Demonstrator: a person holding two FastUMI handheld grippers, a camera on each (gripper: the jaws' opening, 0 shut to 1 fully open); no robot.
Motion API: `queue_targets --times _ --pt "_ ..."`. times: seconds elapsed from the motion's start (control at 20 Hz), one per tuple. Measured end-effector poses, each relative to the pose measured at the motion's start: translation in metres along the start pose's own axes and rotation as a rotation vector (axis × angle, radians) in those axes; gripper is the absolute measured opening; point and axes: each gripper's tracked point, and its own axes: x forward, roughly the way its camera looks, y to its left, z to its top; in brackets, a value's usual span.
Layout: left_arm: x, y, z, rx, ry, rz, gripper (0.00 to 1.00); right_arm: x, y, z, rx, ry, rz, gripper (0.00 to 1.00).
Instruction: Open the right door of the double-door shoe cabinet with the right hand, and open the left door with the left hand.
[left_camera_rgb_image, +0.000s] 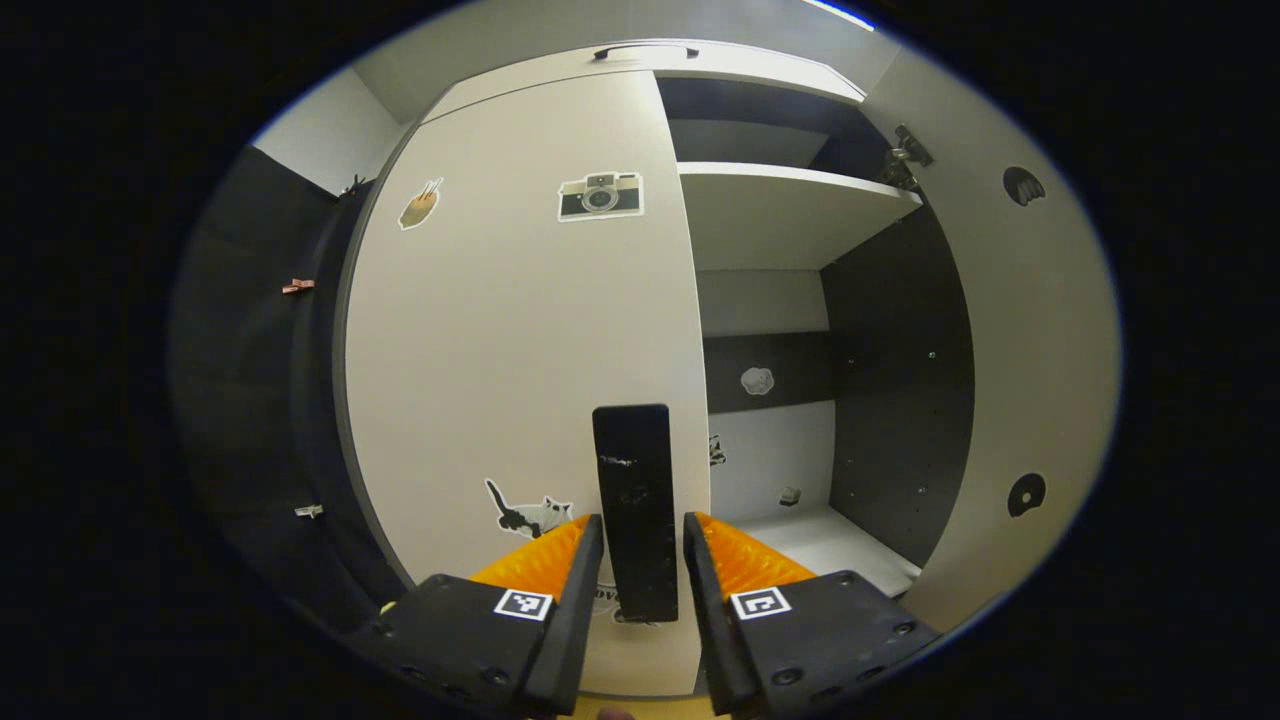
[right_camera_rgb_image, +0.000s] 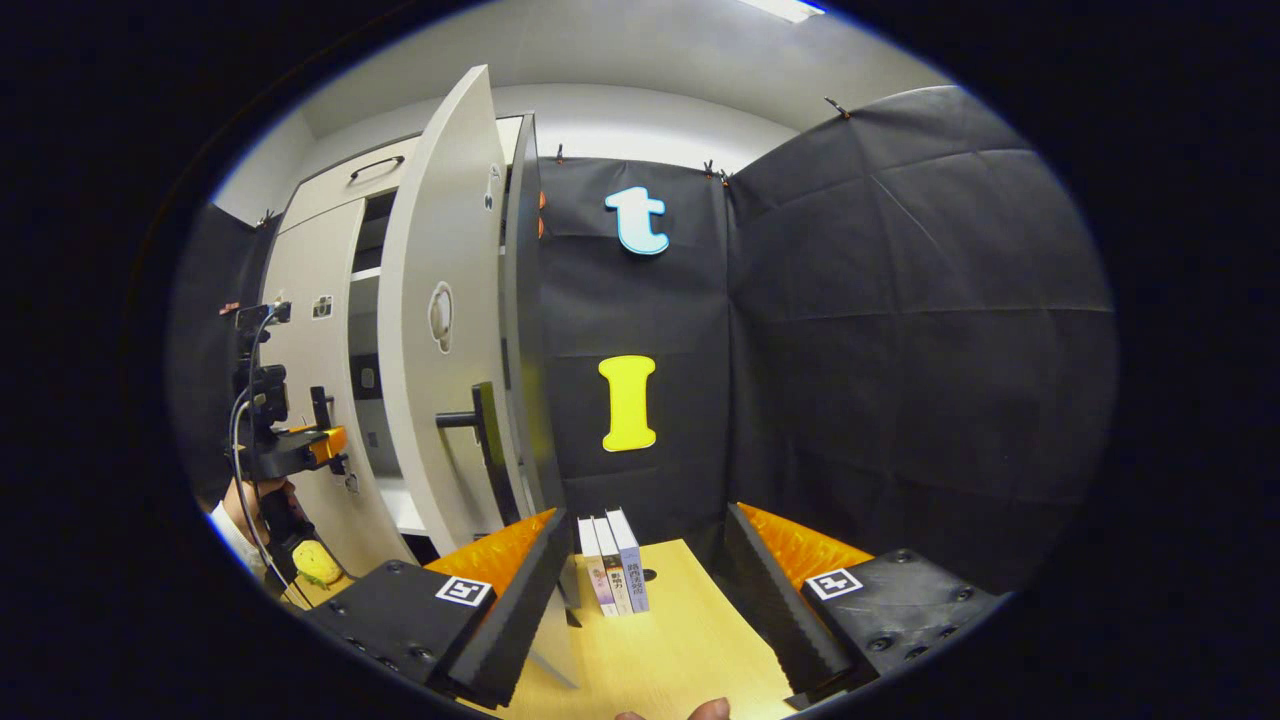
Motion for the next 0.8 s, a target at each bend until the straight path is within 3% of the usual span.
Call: queue_targets --times 0.1,0.55,0.7,0.8 --pt "0.003 0.000 0.000 -0.011 0.002 0.012 0.37 0.001 0.002 0.000 0.006 0.004 0.009 0.98" --pt "0.007 -0.001 -0.008 -0.012 0.030 -0.013 0.36 -0.008 0.014 0.002 -0.076 -0.010 0.034 0.98" --pt "0.003 0.000 -0.009 -0.068 0.052 -0.023 0.24 -0.014 0.025 0.006 -0.087 -0.022 0.049 0.98" --pt "-0.002 0.002 -0.009 -0.069 0.061 -0.037 0.24 -0.017 0.028 0.011 -0.098 -0.037 0.054 0.98"
